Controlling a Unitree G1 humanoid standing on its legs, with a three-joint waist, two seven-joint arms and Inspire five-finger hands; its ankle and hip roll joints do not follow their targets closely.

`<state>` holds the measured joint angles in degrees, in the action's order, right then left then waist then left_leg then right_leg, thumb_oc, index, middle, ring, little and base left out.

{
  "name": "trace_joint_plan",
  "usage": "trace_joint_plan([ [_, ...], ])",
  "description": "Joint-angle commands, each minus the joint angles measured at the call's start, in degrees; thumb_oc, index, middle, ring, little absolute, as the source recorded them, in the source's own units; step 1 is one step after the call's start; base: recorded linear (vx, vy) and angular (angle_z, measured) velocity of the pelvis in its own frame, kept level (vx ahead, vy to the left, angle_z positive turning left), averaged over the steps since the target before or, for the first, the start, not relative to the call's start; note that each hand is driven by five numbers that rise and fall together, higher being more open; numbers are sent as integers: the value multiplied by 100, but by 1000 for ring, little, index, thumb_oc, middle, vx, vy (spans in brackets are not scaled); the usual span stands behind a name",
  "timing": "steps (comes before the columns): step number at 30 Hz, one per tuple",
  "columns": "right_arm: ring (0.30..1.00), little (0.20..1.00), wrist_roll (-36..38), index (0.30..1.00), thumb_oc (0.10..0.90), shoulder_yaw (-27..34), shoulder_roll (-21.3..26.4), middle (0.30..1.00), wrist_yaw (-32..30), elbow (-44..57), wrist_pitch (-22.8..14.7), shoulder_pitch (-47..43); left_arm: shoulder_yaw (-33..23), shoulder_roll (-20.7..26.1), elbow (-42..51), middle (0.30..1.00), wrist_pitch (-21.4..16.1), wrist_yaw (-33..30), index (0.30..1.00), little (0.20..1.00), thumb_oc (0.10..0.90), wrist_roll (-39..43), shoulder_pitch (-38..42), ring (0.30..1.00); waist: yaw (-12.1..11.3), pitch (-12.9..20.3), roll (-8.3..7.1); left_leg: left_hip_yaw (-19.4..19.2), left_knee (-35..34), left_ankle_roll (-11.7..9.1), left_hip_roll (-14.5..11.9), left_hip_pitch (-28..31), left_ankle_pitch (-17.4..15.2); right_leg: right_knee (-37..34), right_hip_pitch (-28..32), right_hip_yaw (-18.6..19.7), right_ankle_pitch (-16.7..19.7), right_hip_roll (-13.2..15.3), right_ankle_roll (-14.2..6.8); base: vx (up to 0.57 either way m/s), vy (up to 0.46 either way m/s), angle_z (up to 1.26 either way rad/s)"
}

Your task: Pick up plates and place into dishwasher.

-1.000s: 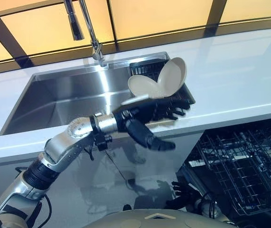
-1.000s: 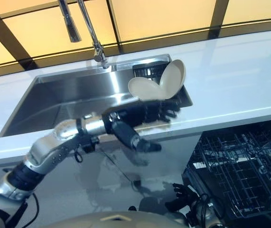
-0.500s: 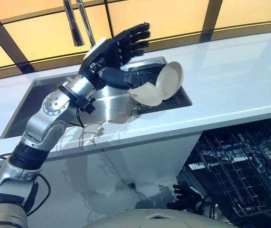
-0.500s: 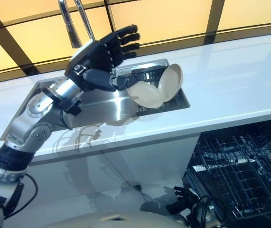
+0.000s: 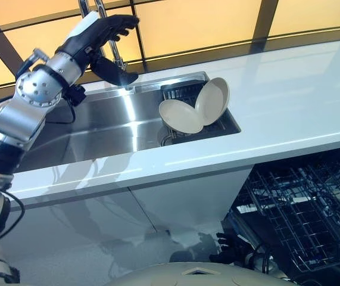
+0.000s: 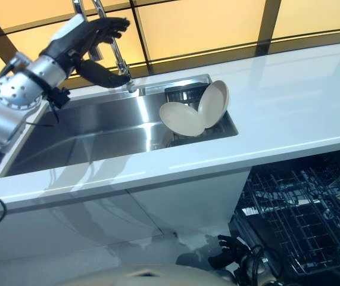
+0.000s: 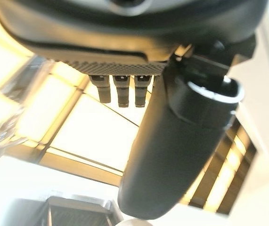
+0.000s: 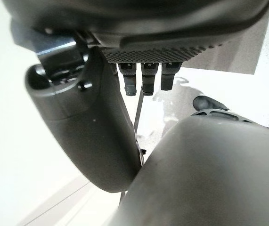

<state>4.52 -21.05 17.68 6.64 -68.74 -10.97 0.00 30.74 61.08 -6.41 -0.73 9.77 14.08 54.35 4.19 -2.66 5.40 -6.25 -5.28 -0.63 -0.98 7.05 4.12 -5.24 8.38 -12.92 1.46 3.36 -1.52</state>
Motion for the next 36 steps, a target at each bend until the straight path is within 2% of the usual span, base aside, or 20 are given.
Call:
trace_joint_plan([
  [1, 900, 900, 95, 900, 800, -127, -26, 900, 108, -12, -115, -68, -112, 320, -519, 900, -494, 30, 900, 900, 800, -304, 1419, 900, 142, -29, 98, -291, 28, 129, 281, 171, -673, 344, -196, 143, -386, -192, -291, 28, -12, -7],
  [5, 900, 900, 98, 900, 800, -103, 12, 900, 60, 17, -127, -40, 178, 368, -758, 900, -499, 75, 900, 900, 800, -363, 1621, 900, 222, -76, 139, -339, 28, 138, 297, 170, -676, 332, -227, 203, -348, -188, -313, 12, -2, -13],
  [6, 900, 900, 81, 900, 800, -90, 36, 900, 39, 57, -140, -12, 246, 361, -943, 900, -407, 70, 900, 900, 800, -126, 1689, 900, 273, -102, 161, -378, 28, 140, 303, 165, -671, 326, -254, 244, -320, -182, -329, 4, 7, -9],
  [10, 900, 900, 51, 900, 800, -86, 79, 900, -21, 129, -198, 17, 211, 285, -1442, 900, -533, -22, 900, 900, 800, 388, 1673, 900, 355, -157, 207, -439, 28, 142, 313, 161, -663, 335, -296, 305, -289, -175, -343, 2, 11, -7],
  [12, 900, 900, -25, 900, 800, -80, 127, 900, -39, 176, -218, 7, 197, 251, -1834, 900, -809, -47, 900, 900, 800, 194, 1634, 900, 407, -192, 245, -489, 28, 145, 321, 164, -657, 340, -316, 344, -269, -175, -345, 7, 25, -11],
  [15, 900, 900, -81, 900, 800, -76, 160, 900, -52, 226, -226, 15, 275, 252, -2149, 900, -982, -37, 900, 900, 800, 15, 1668, 900, 453, -219, 266, -537, 28, 146, 324, 161, -646, 348, -343, 372, -252, -168, -353, 4, 17, -11],
  [16, 900, 900, -96, 900, 800, -70, 189, 900, -56, 263, -211, 22, 443, 281, -2330, 900, -1151, 4, 900, 900, 800, -316, 1749, 900, 499, -242, 286, -592, 28, 145, 321, 164, -641, 356, -366, 399, -239, -162, -363, 7, 17, -9],
  [20, 900, 900, -106, 900, 800, 4, 251, 900, -45, 279, -232, 44, 737, 336, -2480, 900, -1337, 157, 900, 900, 800, -726, 1888, 900, 566, -270, 305, -667, 33, 141, 318, 169, -637, 339, -386, 447, -215, -153, -383, 3, 4, -1],
  [27, 900, 900, -209, 900, 800, 59, 330, 900, 5, 297, -264, 63, 1008, 411, -2588, 900, -1310, 354, 900, 900, 800, -963, 1920, 900, 599, -315, 344, -710, 66, 141, 321, 155, -625, 341, -395, 474, -204, -146, -391, 2, 3, 0],
  [36, 900, 900, -309, 900, 800, 66, 375, 900, 22, 331, -229, 30, 823, 440, -2678, 900, -1414, 608, 900, 900, 800, -887, 1662, 900, 552, -366, 383, -663, 130, 147, 347, 122, -625, 413, -401, 424, -250, -129, -363, 0, 0, 0],
])
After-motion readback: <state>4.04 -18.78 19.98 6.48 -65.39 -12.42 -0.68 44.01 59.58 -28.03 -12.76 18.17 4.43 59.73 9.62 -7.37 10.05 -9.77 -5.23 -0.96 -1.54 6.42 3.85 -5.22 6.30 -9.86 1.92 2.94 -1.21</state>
